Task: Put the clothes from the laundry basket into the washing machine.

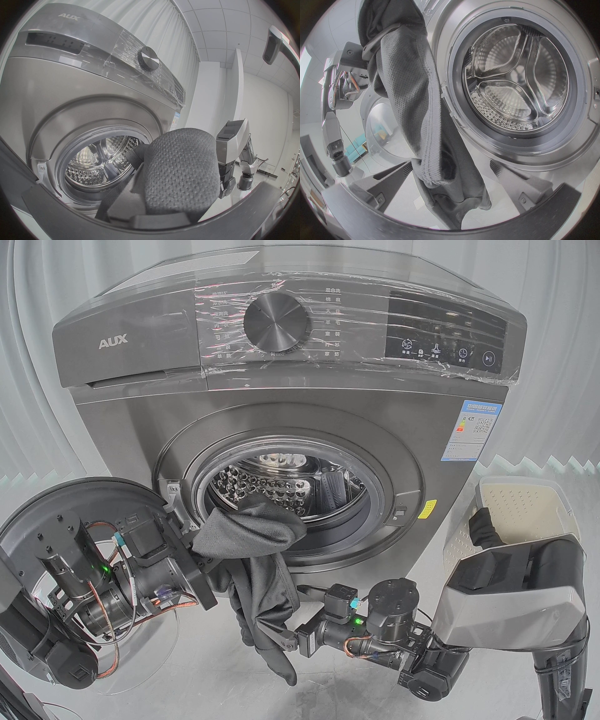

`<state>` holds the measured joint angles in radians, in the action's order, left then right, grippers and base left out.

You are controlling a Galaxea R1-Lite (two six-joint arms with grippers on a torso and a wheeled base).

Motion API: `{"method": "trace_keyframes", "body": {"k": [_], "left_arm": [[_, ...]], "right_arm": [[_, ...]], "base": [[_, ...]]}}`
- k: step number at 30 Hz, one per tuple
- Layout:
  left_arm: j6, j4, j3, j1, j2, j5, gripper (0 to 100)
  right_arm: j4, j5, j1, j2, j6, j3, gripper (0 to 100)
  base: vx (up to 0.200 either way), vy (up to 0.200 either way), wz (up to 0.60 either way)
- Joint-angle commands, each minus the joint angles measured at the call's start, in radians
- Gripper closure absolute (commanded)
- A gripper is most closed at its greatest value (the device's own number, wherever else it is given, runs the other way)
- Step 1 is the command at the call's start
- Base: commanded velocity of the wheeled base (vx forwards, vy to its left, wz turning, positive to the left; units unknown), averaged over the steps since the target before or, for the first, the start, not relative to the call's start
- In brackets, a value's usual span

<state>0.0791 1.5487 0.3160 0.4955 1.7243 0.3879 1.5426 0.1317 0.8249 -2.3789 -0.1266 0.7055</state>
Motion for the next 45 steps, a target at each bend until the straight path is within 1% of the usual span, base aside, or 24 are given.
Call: {"method": "trace_keyframes", "body": {"k": [1,2,14,19,20,25,30,31,33,34,35,37,45], "left_arm": [[0.001,0.001,0.0,0.001,0.0,0.0,100],[0.001,0.001,0.0,0.001,0.001,0.0,100],[0.001,0.001,-0.005,0.001,0.005,0.0,100],[0.001,0.001,-0.003,-0.002,0.003,-0.001,100],[0.002,0.002,-0.003,-0.002,0.003,-0.001,100],[0.004,0.002,-0.001,-0.022,-0.008,0.0,100],[0.002,0.002,-0.008,-0.025,-0.014,0.0,100],[0.002,0.002,-0.014,-0.025,-0.02,-0.001,100],[0.002,0.001,-0.026,-0.025,-0.034,-0.001,100],[0.002,0.002,-0.029,-0.025,-0.034,0.0,100],[0.002,0.002,-0.04,-0.025,-0.04,0.0,100],[0.001,0.002,-0.051,-0.025,-0.046,-0.001,100],[0.001,0.002,-0.086,-0.015,-0.087,-0.001,100]], "right_arm": [[0.001,-0.001,0.0,0.0,-0.002,0.003,0],[0.001,-0.001,0.0,0.001,-0.004,0.005,100],[0.001,0.0,-0.001,0.012,-0.004,0.014,100],[-0.001,-0.003,-0.023,0.033,0.002,-0.014,100],[-0.001,-0.003,-0.044,0.063,0.008,-0.044,100],[-0.002,-0.011,-0.105,0.155,0.018,-0.133,100],[-0.004,-0.011,-0.139,0.261,0.021,-0.228,100],[-0.012,-0.011,-0.151,0.296,0.025,-0.261,100],[-0.015,-0.014,-0.193,0.346,0.039,-0.308,100],[-0.015,-0.014,-0.199,0.353,0.041,-0.313,100],[-0.013,-0.014,-0.225,0.388,0.041,-0.339,100],[-0.013,-0.014,-0.247,0.429,0.042,-0.362,100],[-0.013,-0.014,-0.228,0.619,0.039,-0.457,100]], "base": [[0.0,0.0,0.0],[0.0,0.0,0.0],[0.0,0.0,0.0],[0.0,0.0,0.0],[0.0,0.0,0.0],[0.0,0.0,0.0],[0.0,0.0,0.0],[0.0,0.0,0.0],[0.0,0.0,0.0],[0.0,0.0,0.0],[0.0,0.0,0.0],[0.0,0.0,0.0],[0.0,0.0,0.0]]}}
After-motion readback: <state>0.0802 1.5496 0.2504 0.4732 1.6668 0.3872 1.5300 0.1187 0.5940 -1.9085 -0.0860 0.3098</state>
